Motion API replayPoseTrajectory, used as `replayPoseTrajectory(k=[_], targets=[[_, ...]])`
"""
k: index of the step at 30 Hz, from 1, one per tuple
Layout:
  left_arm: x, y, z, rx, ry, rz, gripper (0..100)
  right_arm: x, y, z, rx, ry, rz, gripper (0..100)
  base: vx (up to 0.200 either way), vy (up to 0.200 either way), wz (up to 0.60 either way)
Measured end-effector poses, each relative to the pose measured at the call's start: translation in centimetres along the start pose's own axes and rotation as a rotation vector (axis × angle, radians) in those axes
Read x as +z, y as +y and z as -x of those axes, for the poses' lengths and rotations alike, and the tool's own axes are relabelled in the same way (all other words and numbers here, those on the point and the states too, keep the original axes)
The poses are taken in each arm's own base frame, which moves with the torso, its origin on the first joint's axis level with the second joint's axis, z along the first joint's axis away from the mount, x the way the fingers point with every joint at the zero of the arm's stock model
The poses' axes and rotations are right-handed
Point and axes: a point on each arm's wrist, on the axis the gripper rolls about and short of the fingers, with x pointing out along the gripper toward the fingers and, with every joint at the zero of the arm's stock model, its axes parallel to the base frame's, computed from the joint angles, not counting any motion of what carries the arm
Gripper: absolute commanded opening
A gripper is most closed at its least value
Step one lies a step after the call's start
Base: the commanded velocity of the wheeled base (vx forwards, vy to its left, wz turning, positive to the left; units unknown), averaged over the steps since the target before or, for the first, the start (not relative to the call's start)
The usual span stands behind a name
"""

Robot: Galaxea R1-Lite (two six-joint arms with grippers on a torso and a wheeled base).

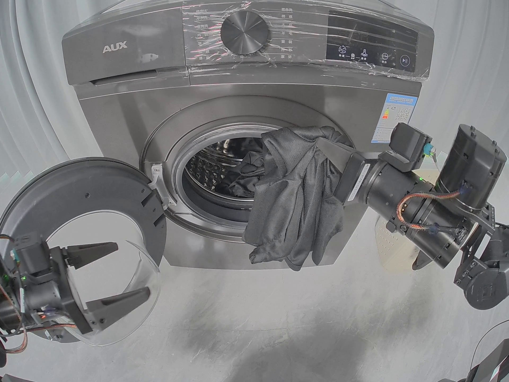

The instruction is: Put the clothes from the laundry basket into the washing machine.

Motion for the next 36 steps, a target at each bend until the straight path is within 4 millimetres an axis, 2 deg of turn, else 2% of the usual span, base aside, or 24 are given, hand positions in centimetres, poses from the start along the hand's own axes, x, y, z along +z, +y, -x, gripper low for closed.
replayPoseTrajectory(k=[8,14,29,36], targets=[[-1.6,1.9,-5.6,-0.142,0.098,0.044,100,-0.3,0.3,-0.4,0.024,-0.009,-0.008,0,0.0,0.0,0.0],[-2.7,2.8,-8.3,-0.224,0.154,0.08,100,-0.5,0.4,-0.6,0.037,-0.006,-0.01,0,0.0,0.0,0.0],[-5.1,3.5,-12.4,-0.278,0.2,0.1,100,-0.6,0.6,-0.8,0.054,-0.04,-0.016,0,0.0,0.0,0.0],[-6.0,3.6,-14.6,-0.306,0.166,0.083,100,-0.9,0.6,-1.0,0.054,-0.032,-0.014,0,0.0,0.0,0.0]])
